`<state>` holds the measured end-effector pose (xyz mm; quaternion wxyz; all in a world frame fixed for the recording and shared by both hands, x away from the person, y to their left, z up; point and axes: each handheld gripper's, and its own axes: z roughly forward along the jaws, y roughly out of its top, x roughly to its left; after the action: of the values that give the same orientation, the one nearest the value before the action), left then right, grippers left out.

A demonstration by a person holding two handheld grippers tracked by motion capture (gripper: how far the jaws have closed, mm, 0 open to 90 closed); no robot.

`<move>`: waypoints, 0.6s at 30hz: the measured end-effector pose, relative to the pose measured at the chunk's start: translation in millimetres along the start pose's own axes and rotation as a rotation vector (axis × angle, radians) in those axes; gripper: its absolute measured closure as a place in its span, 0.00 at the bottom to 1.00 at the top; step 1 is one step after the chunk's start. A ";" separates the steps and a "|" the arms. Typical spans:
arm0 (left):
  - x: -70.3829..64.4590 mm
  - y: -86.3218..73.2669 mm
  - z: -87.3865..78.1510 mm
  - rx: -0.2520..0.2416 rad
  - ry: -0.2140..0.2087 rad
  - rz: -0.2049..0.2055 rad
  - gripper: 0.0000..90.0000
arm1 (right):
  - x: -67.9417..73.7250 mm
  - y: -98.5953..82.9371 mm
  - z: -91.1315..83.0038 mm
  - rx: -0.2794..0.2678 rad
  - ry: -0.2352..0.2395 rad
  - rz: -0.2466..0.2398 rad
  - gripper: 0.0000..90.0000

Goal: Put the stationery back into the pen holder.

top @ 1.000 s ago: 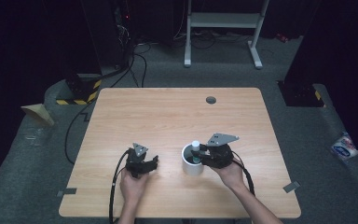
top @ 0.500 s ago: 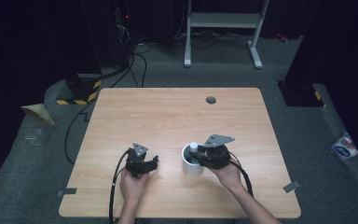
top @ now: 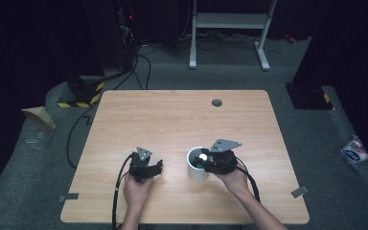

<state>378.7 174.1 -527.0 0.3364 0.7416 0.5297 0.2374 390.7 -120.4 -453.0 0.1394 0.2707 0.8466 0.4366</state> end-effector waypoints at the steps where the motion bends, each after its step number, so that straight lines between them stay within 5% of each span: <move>1: 0.0 0.0 0.0 0.000 0.000 0.000 0.35 | 0.0 0.0 0.0 0.000 0.000 0.000 0.60; 18: 0.2 0.2 0.4 -0.002 0.000 0.001 0.35 | -0.9 2.8 -16.8 -0.037 0.005 -0.012 0.49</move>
<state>379.1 174.1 -527.1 0.3370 0.7414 0.5292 0.2382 384.4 -130.7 -440.9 0.1449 0.2619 0.8404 0.4518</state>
